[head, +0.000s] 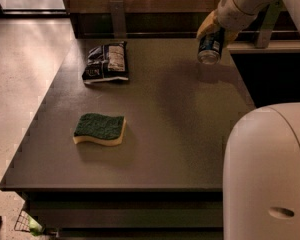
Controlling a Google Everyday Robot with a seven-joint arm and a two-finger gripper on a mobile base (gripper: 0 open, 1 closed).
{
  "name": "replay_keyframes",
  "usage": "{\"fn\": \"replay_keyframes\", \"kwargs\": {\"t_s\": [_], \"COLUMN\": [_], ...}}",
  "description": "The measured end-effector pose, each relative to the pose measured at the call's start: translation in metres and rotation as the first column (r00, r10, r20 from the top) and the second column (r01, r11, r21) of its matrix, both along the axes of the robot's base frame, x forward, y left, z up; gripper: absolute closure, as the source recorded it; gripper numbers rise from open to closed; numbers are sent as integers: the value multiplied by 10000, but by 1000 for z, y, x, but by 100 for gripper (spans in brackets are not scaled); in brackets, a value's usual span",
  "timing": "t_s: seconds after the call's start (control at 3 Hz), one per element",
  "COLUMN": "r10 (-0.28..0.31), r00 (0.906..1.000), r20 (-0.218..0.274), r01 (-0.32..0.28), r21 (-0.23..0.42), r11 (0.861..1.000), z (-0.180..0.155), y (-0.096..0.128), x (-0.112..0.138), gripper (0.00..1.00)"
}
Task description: Place pepsi can upright
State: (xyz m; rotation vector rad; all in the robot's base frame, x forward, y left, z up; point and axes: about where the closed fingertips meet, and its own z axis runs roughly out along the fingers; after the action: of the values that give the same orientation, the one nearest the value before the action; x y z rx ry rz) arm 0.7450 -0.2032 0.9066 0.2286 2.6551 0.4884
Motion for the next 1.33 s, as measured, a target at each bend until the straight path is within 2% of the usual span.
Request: {"fn": "replay_keyframes", "kwargs": {"t_s": [0.33,0.67,1.0,1.33], "r10": [979,1975,3018,4163], "r00": [9907,9567,8836,7634], "r20": [943,2139,3580,4938], "r01": [-998,-2107,-3467,-4833], "r21": [157,406,669,92], "r11": [9949,9767,9356,8754], "z": [19,35,40,43], "y": [2,7,16,22], "x": [-1,-2,-2,-10], "gripper": [100,100,100,100]}}
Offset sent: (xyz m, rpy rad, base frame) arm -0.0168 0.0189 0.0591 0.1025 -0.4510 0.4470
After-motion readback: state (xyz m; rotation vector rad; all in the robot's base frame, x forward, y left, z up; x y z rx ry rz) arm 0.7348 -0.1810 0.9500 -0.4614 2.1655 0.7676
